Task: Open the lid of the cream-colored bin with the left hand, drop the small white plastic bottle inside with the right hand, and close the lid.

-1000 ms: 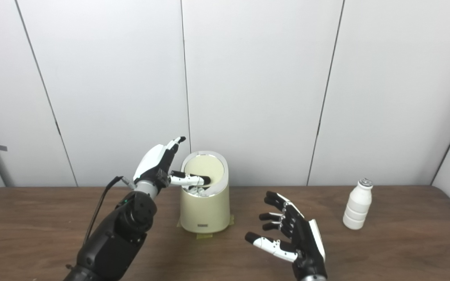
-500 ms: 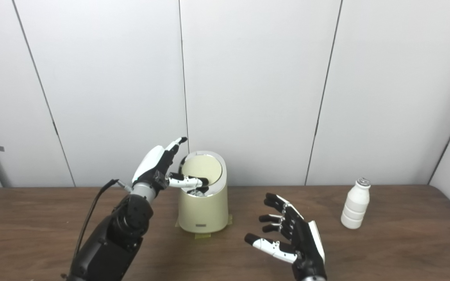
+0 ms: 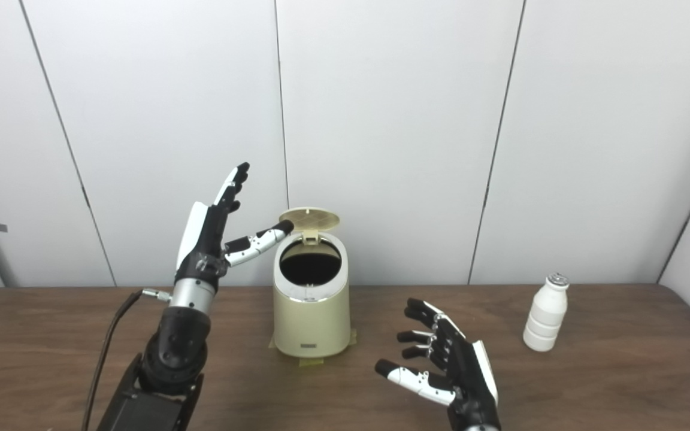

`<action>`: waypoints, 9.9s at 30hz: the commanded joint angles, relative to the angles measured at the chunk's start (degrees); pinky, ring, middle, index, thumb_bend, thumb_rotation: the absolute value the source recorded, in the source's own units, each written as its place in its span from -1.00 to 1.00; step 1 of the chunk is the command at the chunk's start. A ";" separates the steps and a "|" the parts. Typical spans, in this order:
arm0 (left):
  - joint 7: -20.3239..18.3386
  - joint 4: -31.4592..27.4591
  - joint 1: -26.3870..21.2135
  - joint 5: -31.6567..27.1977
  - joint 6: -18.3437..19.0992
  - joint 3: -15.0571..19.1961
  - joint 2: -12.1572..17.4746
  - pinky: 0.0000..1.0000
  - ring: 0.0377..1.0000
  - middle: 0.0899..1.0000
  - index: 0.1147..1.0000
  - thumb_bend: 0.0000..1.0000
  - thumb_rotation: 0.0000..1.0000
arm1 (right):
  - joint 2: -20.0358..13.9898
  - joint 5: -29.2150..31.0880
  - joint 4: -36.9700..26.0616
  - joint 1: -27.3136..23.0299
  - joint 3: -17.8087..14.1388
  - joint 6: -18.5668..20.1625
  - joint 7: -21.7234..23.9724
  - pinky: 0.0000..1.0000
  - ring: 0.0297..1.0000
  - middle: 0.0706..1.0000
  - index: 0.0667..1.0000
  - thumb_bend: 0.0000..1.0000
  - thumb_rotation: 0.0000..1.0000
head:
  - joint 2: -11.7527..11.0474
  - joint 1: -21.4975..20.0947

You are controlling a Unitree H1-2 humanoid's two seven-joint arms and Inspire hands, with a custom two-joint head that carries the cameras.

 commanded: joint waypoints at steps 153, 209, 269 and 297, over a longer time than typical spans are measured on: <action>-10.99 -6.98 22.61 -14.54 -9.02 7.06 7.36 0.27 0.43 0.53 0.58 0.01 -1.00 | -22.66 -8.43 28.75 -18.48 -9.57 -0.14 -13.43 -0.37 -0.29 -0.22 -0.03 0.05 -1.00 | -3.97 -24.87; -7.83 -1.71 22.96 -10.70 -12.46 4.45 2.55 0.32 0.46 0.52 0.54 0.27 -0.89 | -9.62 -13.17 5.33 -27.66 1.74 5.36 -3.84 -0.36 -0.24 -0.12 -0.01 0.03 -1.00 | -6.20 -3.05; -5.16 -0.89 22.59 -8.80 -13.15 2.06 0.53 0.31 0.45 0.52 0.55 0.30 -0.77 | -1.18 -13.95 17.52 -33.55 6.14 1.55 -4.73 -0.42 -0.27 -0.15 0.01 0.03 -1.00 | -5.23 1.78; -5.22 -2.41 23.30 -8.16 -12.24 1.74 0.08 0.28 0.44 0.50 0.55 0.31 -0.74 | -0.06 -18.15 21.48 -33.45 8.75 2.48 -7.75 -0.52 -0.32 -0.13 0.04 0.02 -1.00 | -4.30 2.89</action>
